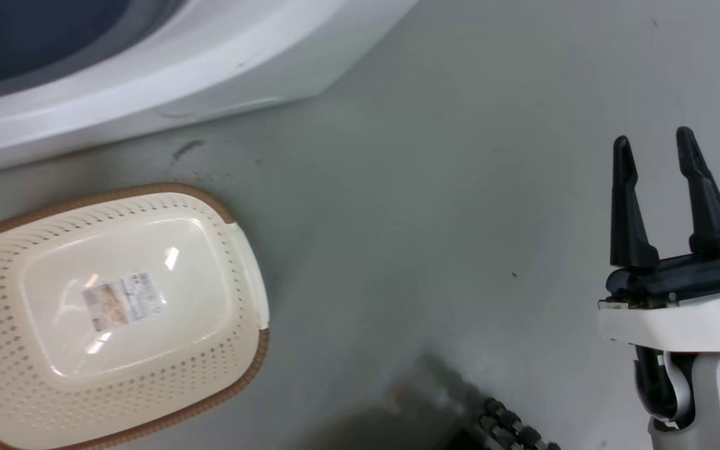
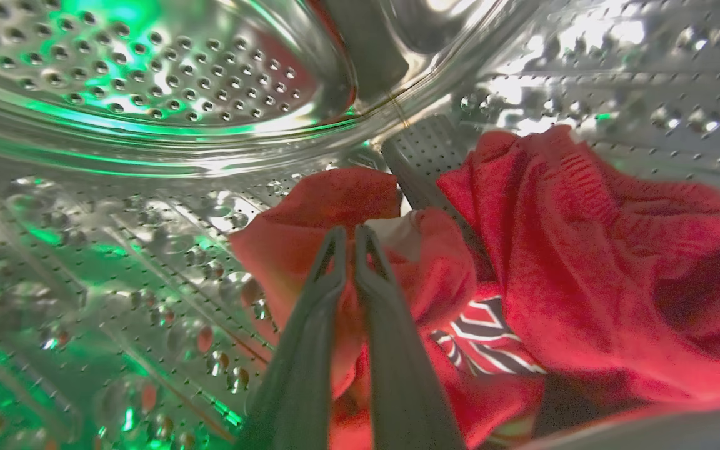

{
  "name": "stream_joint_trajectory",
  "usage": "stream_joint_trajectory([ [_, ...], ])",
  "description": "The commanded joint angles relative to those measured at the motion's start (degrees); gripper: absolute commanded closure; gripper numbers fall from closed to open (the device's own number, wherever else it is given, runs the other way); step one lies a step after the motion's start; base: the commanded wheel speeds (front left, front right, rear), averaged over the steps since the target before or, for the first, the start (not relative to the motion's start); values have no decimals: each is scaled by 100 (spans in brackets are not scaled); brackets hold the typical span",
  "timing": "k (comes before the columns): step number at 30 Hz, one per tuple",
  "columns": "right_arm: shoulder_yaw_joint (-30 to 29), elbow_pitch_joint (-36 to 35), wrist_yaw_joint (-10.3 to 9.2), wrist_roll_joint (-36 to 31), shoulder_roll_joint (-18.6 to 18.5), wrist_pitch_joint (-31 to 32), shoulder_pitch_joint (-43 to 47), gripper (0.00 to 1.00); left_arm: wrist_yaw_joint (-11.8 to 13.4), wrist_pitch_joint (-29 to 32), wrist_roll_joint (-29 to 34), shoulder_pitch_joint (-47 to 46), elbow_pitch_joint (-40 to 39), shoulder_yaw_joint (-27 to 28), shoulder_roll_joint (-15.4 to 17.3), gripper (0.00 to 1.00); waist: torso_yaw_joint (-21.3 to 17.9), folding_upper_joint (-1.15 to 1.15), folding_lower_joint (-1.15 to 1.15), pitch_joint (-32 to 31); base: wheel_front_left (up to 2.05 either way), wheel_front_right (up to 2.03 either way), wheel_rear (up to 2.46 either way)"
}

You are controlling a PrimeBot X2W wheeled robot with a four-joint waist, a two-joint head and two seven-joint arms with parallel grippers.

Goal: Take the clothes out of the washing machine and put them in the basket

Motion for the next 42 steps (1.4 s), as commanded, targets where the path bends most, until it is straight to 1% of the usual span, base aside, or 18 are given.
stream_joint_trajectory([
  [1,-67,12,-4,-84,-6,-12,6,0,9,-175,-106,213,38,14,-131,100,327,0,0,-394,0,0,0],
  [7,-257,69,-4,-338,-6,-12,143,0,10,-1011,-464,985,118,18,-517,100,717,0,0,-961,0,0,0],
  [13,-350,170,-4,-560,-6,-12,267,0,71,-1932,-587,1786,138,-20,-828,100,1014,0,0,-1567,0,0,0],
  [17,-379,247,-4,-667,-5,-12,369,0,224,-2343,-631,2278,3,8,-999,100,1164,0,0,-1962,0,0,0],
  [21,-400,314,-4,-744,-5,-12,508,0,434,-2472,-584,2775,-388,59,-1110,100,1307,0,0,-2279,0,0,0],
  [23,-405,344,-4,-778,-5,-12,547,0,563,-2487,-568,2987,-785,182,-1123,100,1362,0,0,-2400,0,0,0],
  [27,-389,382,-4,-805,-5,-12,636,0,864,-2492,-416,3662,-1835,495,-1074,100,1451,0,0,-2621,0,0,0],
  [32,-345,414,-4,-848,-5,-12,737,0,1134,-2488,-156,4437,-3043,914,-1032,100,1511,0,0,-2843,0,0,0],
  [38,-322,475,-4,-867,-4,-12,876,0,1293,-2483,153,5247,-4329,1377,-1075,100,1571,0,0,-3069,0,0,0],
  [42,-347,508,-4,-898,-4,-12,945,0,1379,-2483,292,5718,-5094,1685,-1184,100,1641,0,0,-3232,0,0,0],
])
